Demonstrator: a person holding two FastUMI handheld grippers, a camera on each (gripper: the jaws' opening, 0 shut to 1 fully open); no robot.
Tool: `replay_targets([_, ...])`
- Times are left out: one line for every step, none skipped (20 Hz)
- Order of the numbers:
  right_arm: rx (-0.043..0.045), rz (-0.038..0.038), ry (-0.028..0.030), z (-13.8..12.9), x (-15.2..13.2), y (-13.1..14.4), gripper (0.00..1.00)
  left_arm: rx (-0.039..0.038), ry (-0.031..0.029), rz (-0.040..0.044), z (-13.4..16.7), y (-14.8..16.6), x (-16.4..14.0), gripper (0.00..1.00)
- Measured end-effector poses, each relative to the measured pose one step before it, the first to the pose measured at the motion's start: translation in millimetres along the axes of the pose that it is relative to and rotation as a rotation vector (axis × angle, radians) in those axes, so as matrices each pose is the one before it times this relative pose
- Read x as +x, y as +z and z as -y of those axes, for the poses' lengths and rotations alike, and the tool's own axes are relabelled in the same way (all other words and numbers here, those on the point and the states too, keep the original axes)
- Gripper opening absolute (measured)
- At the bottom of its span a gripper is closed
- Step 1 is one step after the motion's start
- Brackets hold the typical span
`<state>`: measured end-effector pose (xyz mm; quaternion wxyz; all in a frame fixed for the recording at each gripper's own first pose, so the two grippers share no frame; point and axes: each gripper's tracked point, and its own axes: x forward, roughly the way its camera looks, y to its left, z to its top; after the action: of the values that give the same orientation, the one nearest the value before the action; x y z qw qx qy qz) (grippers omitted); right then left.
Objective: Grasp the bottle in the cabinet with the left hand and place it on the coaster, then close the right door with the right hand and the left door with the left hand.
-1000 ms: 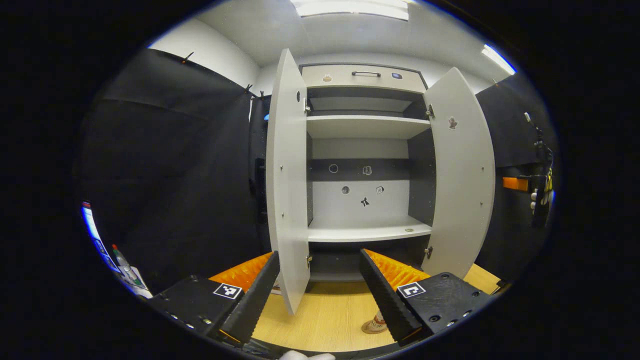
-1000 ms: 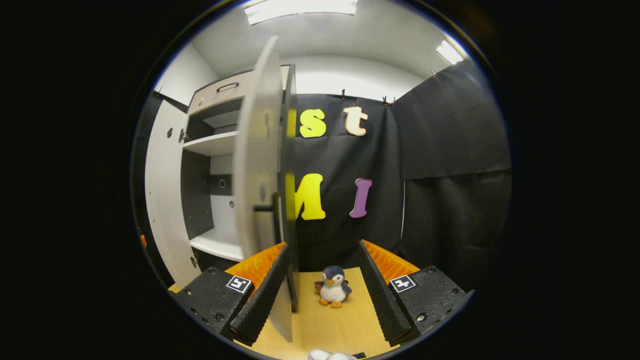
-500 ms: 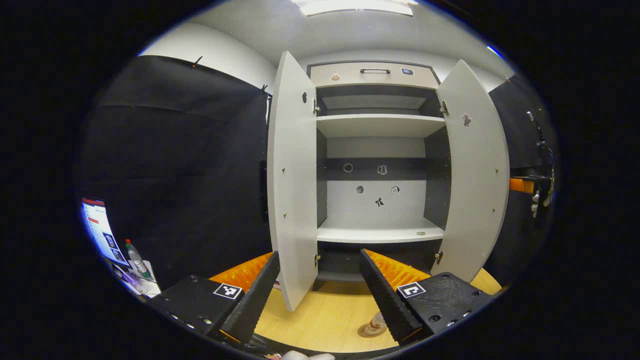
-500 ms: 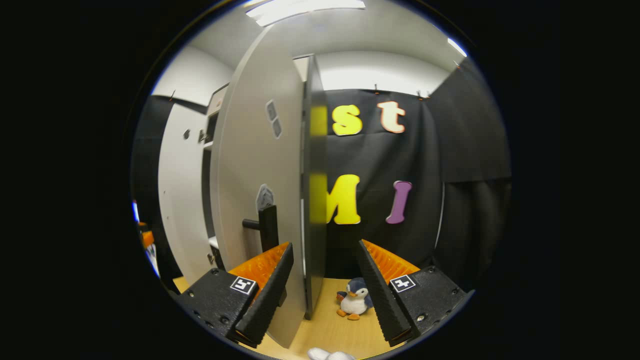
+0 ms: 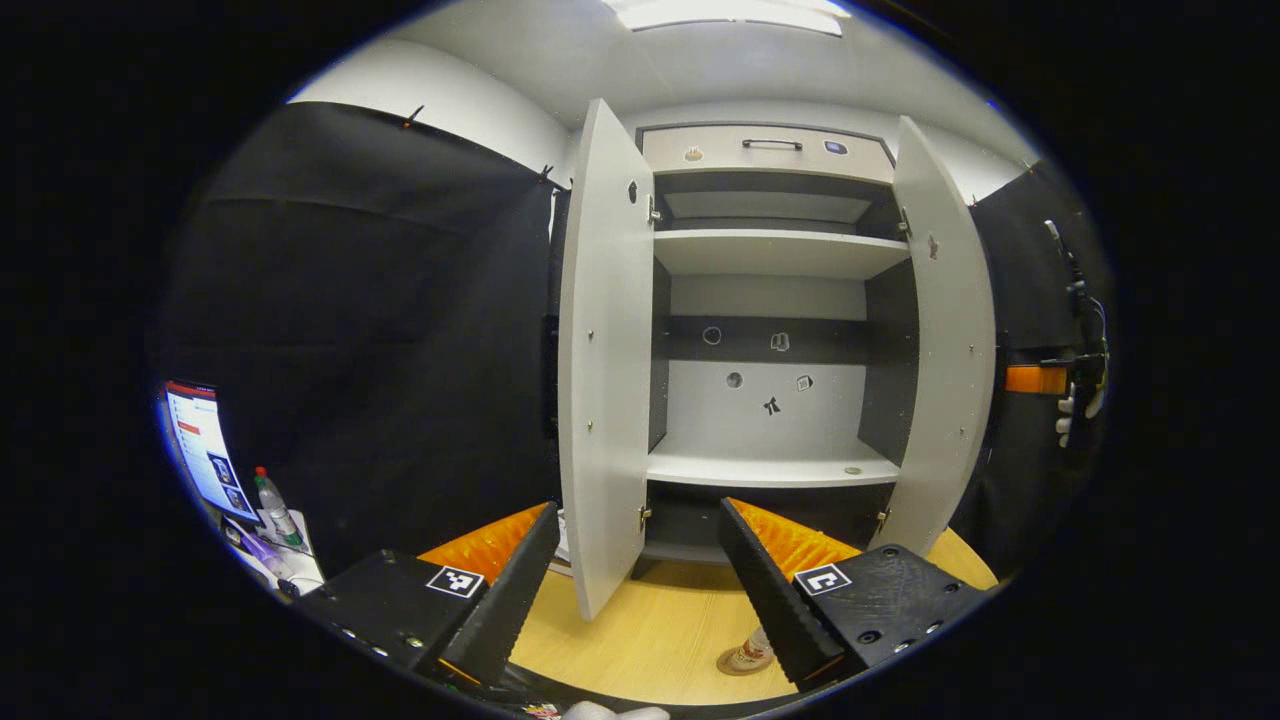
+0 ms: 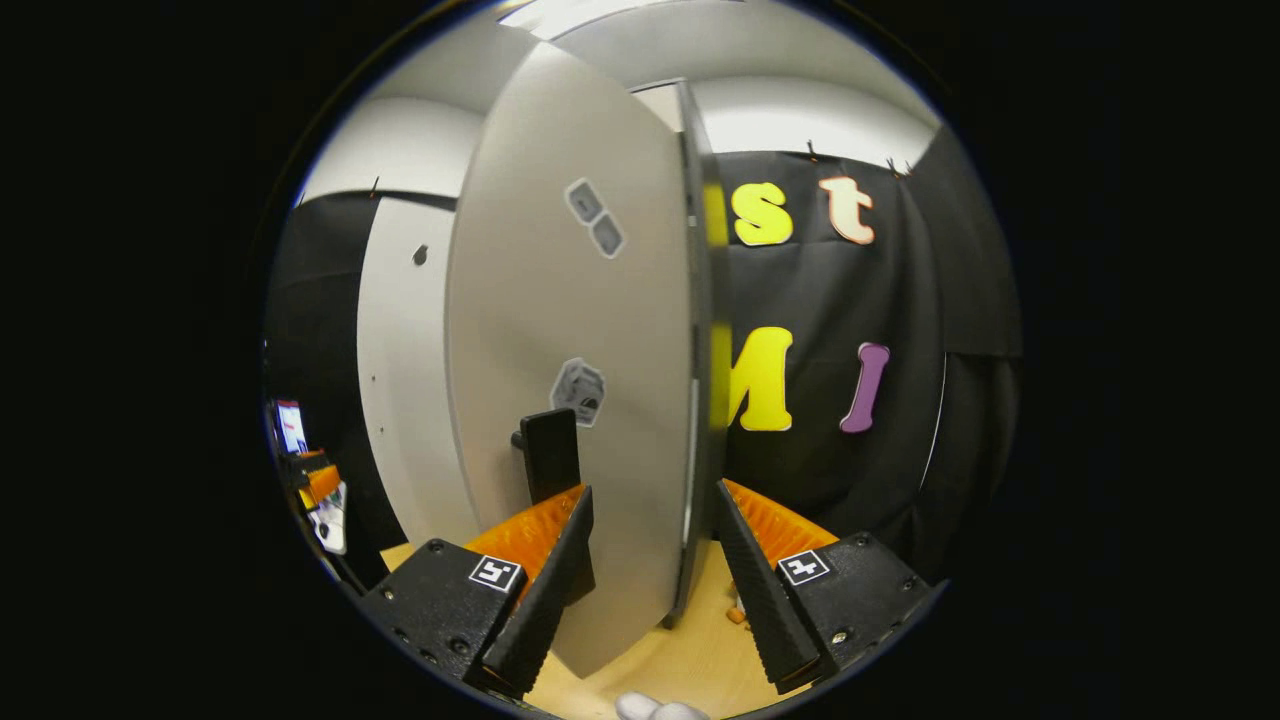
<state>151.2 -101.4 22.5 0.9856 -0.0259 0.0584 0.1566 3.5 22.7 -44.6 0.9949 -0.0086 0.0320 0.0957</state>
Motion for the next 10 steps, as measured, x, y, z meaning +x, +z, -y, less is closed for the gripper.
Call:
replay_targets([-0.00559, 0.00083, -0.00585, -10.25, 5.06, 0.37, 0.76, 0.01067, -0.00005, -0.00066, -5.52, -0.26, 0.86, 0.96])
replay_targets([0.00356, -0.00094, -0.00218, -12.70, 6.83, -1.07, 0.76, 0.00684, -0.00357, -0.00144, -4.83, -1.62, -1.16, 0.96])
replay_targets([0.00472, 0.00656, -0.00014, -11.52, 6.80, 0.54, 0.76, 0.00607, -0.01065, 0.00505, -3.33, -0.72, -0.81, 0.96])
replay_targets([0.00483, 0.00341, 0.00783, -13.77, 9.54, -0.08, 0.76, 0.00849, -0.00601, 0.00493, -4.38, -0.44, -0.52, 0.96])
replay_targets([0.00216, -0.01146, 0.01036, -15.49, 10.02, -4.86, 0.76, 0.00781, -0.00545, 0.00428, -4.05, 0.34, -0.16, 0.96])
replay_targets([-0.00531, -0.01189, 0.01335, -15.19, 10.51, -5.09, 0.76, 0.00778, -0.00970, 0.00189, -3.31, -0.49, -0.09, 0.96])
replay_targets([-0.00655, -0.00750, -0.00267, -10.51, 7.31, -2.23, 0.77, 0.00748, -0.00967, 0.00310, -3.81, -2.26, 1.26, 0.96])
replay_targets([-0.00650, 0.01499, -0.01443, -7.71, 5.27, 2.75, 0.77, 0.00697, -0.00873, 0.00183, -2.98, -0.36, 1.02, 0.96])
replay_targets([-0.01106, 0.01160, -0.01174, -7.12, 1.68, 1.59, 0.79, 0.00446, -0.01122, 0.00271, -2.62, -0.36, 0.57, 0.96])
replay_targets([-0.00920, 0.00627, -0.00671, -6.35, -0.09, 1.02, 0.79, 0.00260, -0.01384, 0.00215, -1.67, -0.08, 1.29, 0.97])
